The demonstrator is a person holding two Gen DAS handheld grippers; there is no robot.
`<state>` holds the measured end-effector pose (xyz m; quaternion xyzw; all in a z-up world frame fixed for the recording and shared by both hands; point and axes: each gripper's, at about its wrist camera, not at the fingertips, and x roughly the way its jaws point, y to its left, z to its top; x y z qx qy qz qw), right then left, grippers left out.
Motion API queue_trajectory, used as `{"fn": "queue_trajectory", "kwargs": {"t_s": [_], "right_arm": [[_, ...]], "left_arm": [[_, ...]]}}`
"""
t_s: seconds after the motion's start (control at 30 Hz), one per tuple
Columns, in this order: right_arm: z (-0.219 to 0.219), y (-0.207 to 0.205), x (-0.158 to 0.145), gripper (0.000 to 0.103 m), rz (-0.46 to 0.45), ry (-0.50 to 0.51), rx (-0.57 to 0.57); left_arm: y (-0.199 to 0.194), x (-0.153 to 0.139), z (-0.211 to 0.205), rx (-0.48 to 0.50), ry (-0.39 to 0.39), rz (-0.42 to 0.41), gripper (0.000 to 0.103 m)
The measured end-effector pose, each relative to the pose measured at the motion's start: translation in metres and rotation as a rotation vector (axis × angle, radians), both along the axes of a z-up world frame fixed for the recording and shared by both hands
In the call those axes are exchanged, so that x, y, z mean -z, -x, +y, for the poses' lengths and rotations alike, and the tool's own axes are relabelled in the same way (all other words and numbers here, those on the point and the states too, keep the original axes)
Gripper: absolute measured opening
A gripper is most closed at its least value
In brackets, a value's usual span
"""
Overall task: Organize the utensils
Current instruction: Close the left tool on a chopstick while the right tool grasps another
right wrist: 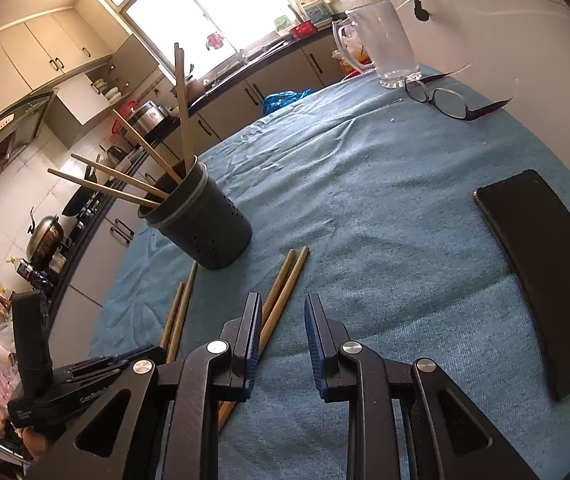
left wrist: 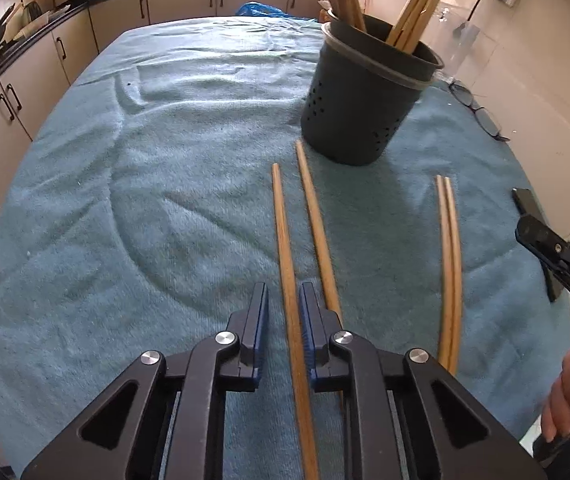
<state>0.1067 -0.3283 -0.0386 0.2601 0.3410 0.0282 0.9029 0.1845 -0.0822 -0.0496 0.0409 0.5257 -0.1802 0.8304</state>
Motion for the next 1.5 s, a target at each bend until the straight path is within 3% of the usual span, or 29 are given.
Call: {"fn": "queue_trajectory", "kwargs": {"t_s": [0.23, 0.63, 0.8, 1.0, 1.1, 1.23, 1.33, 1.5], "right_arm": [[0.005, -0.03, 0.007, 0.024, 0.123, -0.01, -0.011], [0.031, -0.068, 0.02, 0.017, 0.275, 0.077, -0.002], [0.04, -0.072, 0.019, 0.015, 0.295, 0.155, 0.0], [0.064, -0.086, 0.016, 0.015, 0.34, 0.356, -0.05], [0.062, -0.087, 0.016, 0.01, 0.337, 0.368, -0.075], [0.043, -0.078, 0.01, 0.007, 0.297, 0.244, -0.047], [0.037, -0.062, -0.005, 0.007, 0.204, 0.174, -0.044], [0.036, -0.033, -0.041, 0.007, 0.041, 0.139, -0.042]], "left_arm": [[-0.02, 0.0, 0.01, -0.105, 0.036, 0.033, 0.008], [-0.014, 0.002, 0.031, -0.104, 0.077, 0.051, 0.008], [-0.013, 0.001, 0.031, -0.101, 0.073, 0.048, 0.008], [-0.022, -0.002, 0.02, -0.101, 0.03, 0.04, 0.008], [-0.024, -0.002, 0.02, -0.102, 0.042, 0.035, 0.007], [-0.016, -0.009, 0.03, -0.084, 0.112, 0.019, 0.007], [-0.009, -0.025, 0.038, -0.092, 0.145, -0.025, 0.007], [0.008, -0.06, 0.05, -0.116, 0.193, -0.121, 0.007]]}}
